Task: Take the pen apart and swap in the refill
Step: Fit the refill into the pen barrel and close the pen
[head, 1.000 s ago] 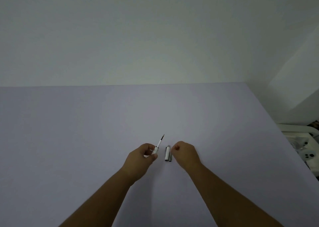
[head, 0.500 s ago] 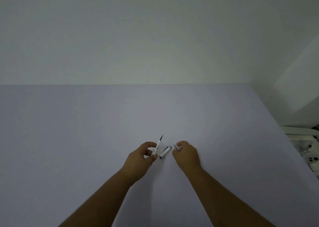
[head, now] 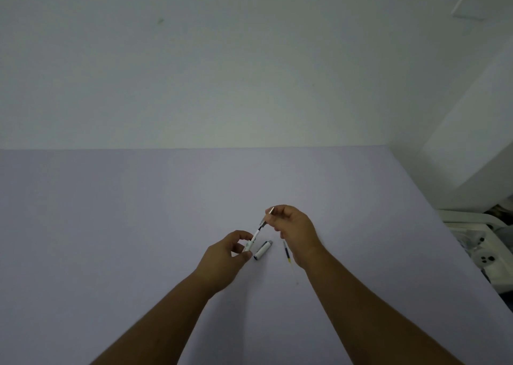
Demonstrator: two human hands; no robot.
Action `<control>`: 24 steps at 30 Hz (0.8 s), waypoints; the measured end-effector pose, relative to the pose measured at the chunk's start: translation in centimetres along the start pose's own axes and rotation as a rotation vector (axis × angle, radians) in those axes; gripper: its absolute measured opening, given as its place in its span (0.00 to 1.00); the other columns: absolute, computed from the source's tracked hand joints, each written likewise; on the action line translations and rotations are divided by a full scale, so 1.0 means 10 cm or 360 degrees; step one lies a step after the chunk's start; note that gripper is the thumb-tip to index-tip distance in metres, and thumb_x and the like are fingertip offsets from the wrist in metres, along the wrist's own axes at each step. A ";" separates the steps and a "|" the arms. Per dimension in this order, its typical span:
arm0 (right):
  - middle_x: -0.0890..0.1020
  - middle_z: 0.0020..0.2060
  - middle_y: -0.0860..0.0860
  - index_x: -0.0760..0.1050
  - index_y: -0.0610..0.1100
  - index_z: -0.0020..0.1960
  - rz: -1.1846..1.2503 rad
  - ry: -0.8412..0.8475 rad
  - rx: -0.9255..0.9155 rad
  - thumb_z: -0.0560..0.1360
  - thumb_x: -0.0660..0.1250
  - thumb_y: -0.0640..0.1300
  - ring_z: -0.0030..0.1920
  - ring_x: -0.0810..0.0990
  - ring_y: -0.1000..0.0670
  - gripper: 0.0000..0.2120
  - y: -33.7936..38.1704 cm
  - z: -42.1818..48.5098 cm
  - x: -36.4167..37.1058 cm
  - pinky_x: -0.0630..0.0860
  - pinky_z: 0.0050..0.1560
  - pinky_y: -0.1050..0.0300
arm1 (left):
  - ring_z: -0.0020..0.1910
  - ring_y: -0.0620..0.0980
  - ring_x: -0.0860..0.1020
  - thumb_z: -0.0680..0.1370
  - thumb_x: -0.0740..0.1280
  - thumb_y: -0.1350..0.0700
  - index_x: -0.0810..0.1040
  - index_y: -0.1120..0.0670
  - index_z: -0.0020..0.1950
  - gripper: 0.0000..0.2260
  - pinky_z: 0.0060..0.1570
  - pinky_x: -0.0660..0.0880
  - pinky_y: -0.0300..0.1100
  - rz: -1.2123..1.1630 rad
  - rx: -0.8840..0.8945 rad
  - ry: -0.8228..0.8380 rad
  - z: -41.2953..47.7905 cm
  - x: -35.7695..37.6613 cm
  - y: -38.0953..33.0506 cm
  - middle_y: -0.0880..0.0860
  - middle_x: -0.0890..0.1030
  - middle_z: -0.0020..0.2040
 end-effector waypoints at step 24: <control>0.72 0.28 0.54 0.72 0.49 0.32 -0.0345 0.0165 0.0001 0.69 0.72 0.54 0.30 0.69 0.55 0.14 0.09 -0.25 0.26 0.67 0.34 0.62 | 0.40 0.44 0.78 0.75 0.68 0.52 0.76 0.43 0.44 0.03 0.41 0.73 0.38 0.0111 0.0187 -0.0214 -0.20 -0.21 -0.28 0.43 0.79 0.41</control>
Point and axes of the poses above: each hand's wrist, its own z-axis towards the middle knuckle, its own x-axis out of the palm, y = z × x, the point moved 10 cm from there along z, towards the middle knuckle
